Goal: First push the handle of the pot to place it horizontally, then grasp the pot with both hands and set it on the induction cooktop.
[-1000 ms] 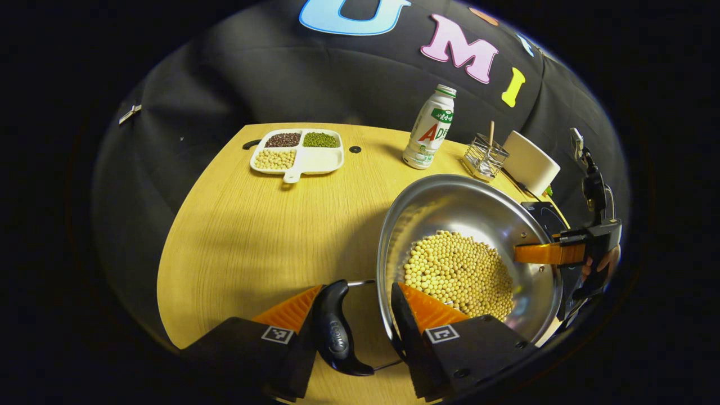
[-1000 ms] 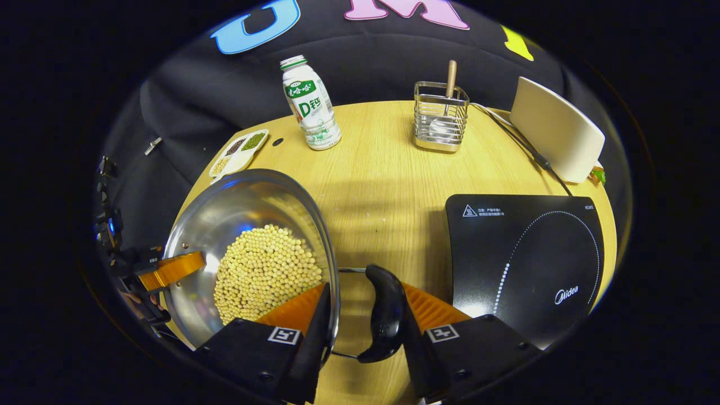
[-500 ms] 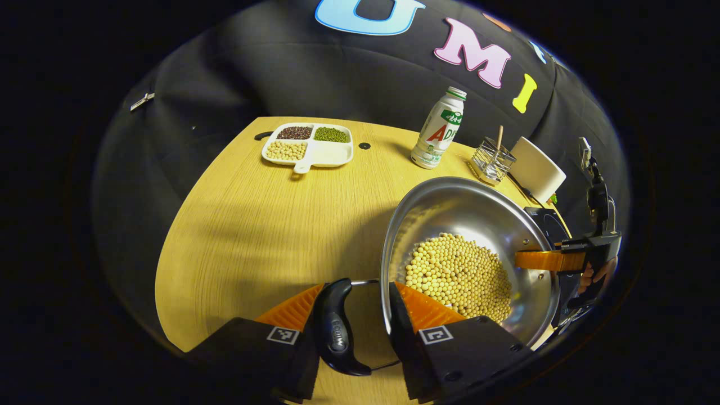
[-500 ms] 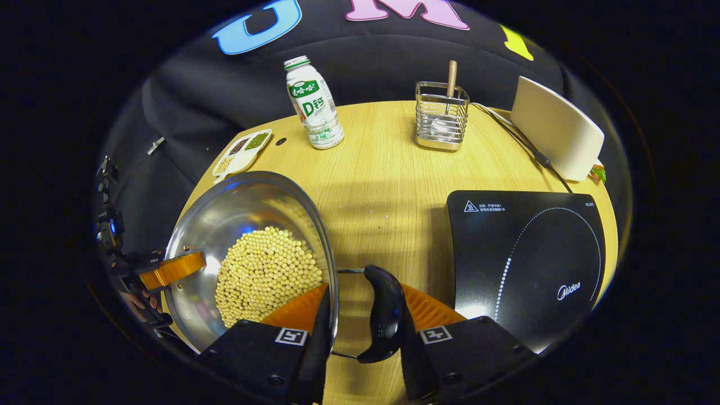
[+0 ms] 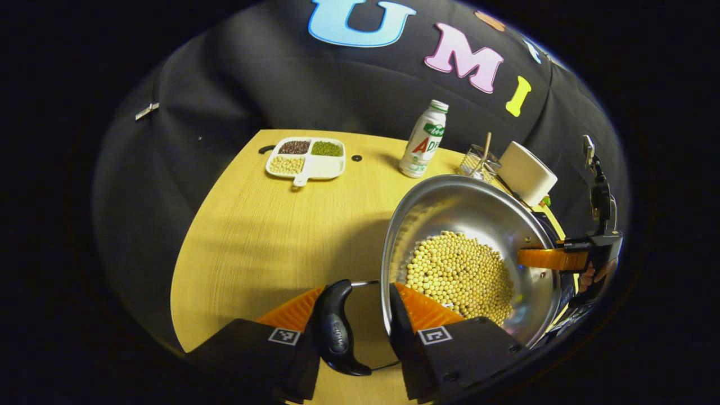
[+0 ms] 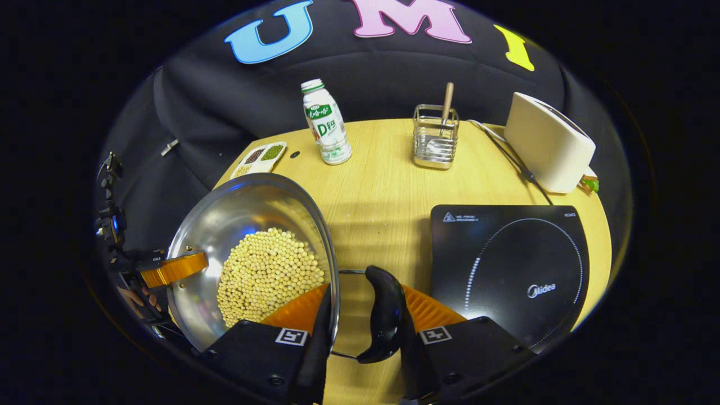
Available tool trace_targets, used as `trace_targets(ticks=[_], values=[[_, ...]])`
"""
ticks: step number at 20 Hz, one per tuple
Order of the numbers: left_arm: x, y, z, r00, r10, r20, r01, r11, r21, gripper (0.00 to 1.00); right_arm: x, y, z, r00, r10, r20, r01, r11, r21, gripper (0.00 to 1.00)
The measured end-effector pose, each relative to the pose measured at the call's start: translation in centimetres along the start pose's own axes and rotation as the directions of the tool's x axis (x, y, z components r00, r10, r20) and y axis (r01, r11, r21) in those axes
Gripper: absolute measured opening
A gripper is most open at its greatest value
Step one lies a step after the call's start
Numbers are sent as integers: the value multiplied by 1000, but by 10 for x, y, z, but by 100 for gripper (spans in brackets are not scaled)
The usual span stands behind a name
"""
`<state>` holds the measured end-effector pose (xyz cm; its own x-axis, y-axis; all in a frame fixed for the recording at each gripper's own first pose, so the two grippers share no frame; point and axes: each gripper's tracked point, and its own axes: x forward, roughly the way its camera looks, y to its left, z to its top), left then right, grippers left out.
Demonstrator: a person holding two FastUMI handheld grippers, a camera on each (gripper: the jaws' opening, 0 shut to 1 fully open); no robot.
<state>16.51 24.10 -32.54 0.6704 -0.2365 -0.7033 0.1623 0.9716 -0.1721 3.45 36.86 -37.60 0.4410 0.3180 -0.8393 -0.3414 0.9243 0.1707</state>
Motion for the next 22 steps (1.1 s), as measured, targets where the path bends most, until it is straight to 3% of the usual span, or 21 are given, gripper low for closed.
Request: trace_targets(ticks=[1,2,5,6,10,22], values=[[-5,-7,4,1000,-1,4,1,1000,8,62,-9,-6,2,1000,0,9,0,1000,4,53],[-10,-16,8,1000,-1,6,1,1000,14,61,-16,-11,4,1000,0,19,0,1000,8,57],[-19,-47,16,1000,-13,15,13,1000,28,61,-43,-35,10,999,-9,35,9,1000,21,53],[-21,-58,18,1000,-17,9,17,999,32,61,-50,-43,11,999,-17,41,16,1000,21,57],[-25,-105,22,999,-38,2,38,999,33,61,-77,-81,14,998,-32,49,31,999,27,57],[10,-251,40,994,-105,-16,106,990,91,61,-129,-220,24,993,-93,76,86,992,89,57]])
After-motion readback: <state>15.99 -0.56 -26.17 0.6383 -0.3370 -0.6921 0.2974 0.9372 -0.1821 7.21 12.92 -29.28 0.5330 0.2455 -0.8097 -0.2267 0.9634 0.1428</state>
